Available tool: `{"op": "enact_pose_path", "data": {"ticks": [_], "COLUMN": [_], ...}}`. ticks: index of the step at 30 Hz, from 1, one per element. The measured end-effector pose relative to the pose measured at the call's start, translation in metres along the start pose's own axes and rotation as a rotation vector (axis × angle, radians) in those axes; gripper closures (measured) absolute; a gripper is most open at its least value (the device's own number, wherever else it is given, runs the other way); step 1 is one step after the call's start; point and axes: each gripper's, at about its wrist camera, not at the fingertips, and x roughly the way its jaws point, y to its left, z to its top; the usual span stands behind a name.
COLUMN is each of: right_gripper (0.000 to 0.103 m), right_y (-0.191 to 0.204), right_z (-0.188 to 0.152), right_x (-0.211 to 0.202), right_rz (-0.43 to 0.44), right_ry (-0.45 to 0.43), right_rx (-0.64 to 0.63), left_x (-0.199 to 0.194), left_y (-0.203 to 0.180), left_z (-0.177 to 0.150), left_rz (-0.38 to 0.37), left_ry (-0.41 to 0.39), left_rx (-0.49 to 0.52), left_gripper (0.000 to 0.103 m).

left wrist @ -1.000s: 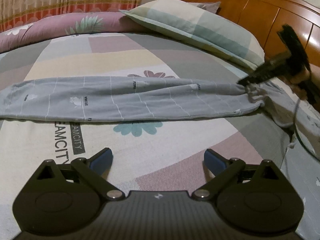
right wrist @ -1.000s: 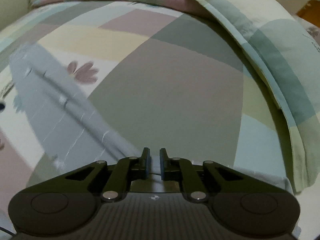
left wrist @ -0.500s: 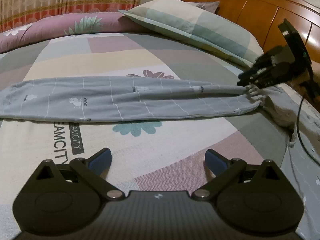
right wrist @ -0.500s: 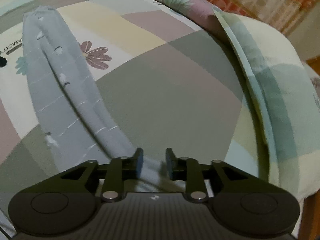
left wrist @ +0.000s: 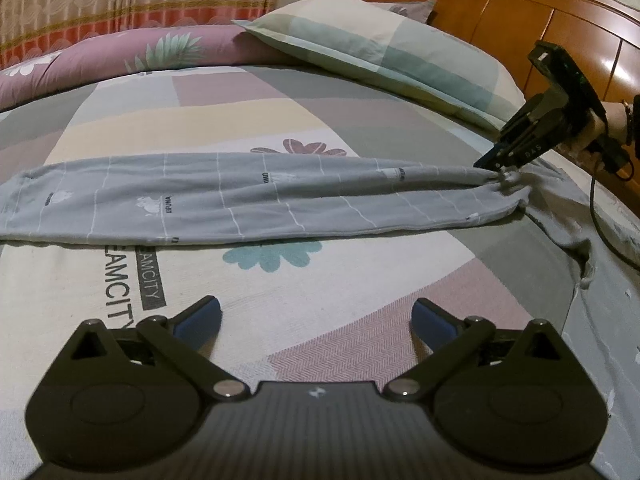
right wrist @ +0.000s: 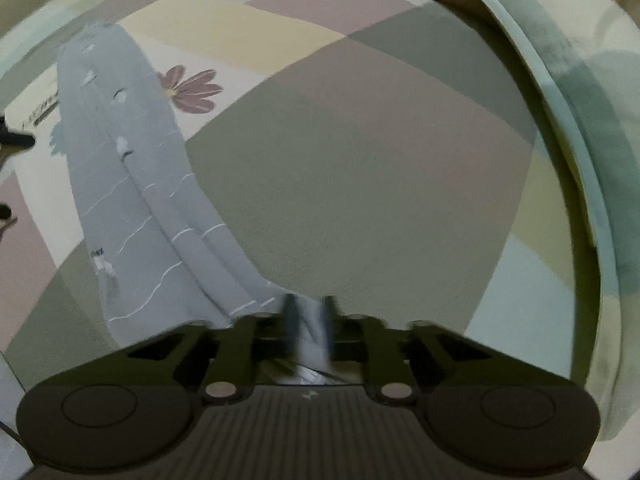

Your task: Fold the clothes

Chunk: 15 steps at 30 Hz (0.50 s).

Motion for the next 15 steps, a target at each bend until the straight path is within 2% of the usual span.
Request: {"op": "enact_pose_path", "data": {"ticks": [2,10,15], "right_gripper": [0.100,0.100,0.100], "right_y": [0.005,-0.024,-0.034], "right_z": [0.000,0.018,0.035], "right_x": [-0.002,-0.016,-0.008], "right_rz": [-0.025,-0.164,-0.239], "right_ry": [-0.011,-0.148,-0.173], "right_rx": [-0.013,0.106,0.144], "left_x": [0.000,0.001,0.000], "left_y": [0.000,0.000,0.001], "left_z": [0.000,0.000,-0.001], "left_rz": [0.001,-0.004,-0.008], "left_ry": [0.001,0.000,-0.001], "left_rx": [0.002,-0.003,-0.005], "left_gripper": [0.002,0.001,0.002]}}
